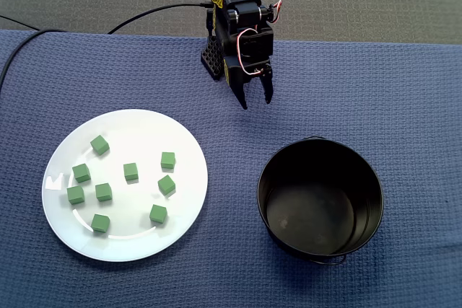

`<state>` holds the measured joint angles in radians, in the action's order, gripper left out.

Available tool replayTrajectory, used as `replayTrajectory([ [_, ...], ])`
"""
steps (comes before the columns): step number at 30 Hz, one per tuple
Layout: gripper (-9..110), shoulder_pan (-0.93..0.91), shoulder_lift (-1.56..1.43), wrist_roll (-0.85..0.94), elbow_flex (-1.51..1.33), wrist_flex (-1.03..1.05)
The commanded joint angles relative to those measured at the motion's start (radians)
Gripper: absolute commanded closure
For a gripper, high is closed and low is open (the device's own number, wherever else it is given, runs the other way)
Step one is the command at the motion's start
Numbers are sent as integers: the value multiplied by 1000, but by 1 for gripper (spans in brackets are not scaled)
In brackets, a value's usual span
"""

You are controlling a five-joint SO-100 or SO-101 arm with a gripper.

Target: Pick up the items on the white plate and put them in the black container.

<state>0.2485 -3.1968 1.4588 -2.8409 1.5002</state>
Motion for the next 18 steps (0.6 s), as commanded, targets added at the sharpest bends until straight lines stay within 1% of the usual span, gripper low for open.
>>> replayTrajectory([
  [1, 88, -957, 351, -517, 581, 328],
  [6, 95, -940, 301, -523, 574, 339],
  [9, 94, -937, 288, -526, 575, 339],
  [11, 91, -943, 305, -525, 581, 331],
  [15, 87, -997, 419, -541, 614, 270],
  [18, 87, -1032, 588, -558, 647, 158],
])
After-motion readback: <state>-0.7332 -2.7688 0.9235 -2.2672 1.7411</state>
